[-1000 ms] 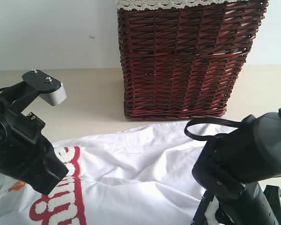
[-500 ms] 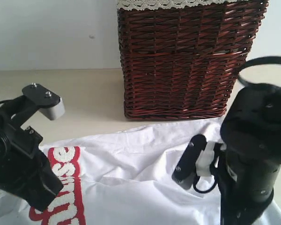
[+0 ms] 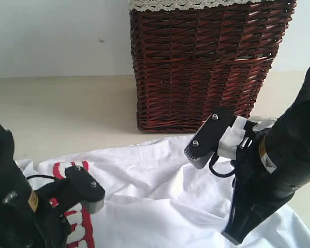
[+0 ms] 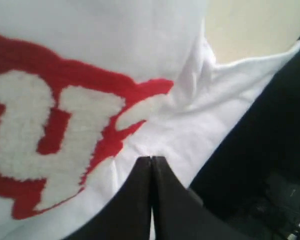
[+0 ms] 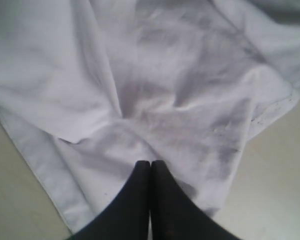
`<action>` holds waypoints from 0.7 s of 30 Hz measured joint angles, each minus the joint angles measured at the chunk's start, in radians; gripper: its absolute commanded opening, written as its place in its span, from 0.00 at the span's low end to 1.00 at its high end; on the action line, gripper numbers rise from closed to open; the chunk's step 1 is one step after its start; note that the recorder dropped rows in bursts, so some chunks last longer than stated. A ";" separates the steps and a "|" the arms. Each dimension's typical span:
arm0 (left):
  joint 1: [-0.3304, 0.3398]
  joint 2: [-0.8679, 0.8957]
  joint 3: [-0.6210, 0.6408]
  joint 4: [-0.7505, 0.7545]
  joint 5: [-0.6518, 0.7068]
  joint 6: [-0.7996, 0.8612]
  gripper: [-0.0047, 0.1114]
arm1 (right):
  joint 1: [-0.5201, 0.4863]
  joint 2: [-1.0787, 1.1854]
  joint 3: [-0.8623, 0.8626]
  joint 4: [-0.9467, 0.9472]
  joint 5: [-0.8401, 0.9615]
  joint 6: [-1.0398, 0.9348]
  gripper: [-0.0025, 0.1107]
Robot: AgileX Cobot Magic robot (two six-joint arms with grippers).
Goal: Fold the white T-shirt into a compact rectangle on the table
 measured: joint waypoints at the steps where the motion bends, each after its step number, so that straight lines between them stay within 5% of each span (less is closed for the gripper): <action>1: -0.012 0.015 0.011 0.044 -0.022 -0.052 0.04 | 0.000 -0.003 -0.008 0.004 0.003 0.002 0.02; 9: 0.044 0.217 -0.017 0.474 -0.100 -0.500 0.04 | 0.000 -0.010 -0.027 0.012 0.012 0.011 0.02; 21: 0.283 0.302 -0.047 0.519 -0.048 -0.560 0.04 | 0.000 -0.010 -0.027 0.012 0.015 0.013 0.02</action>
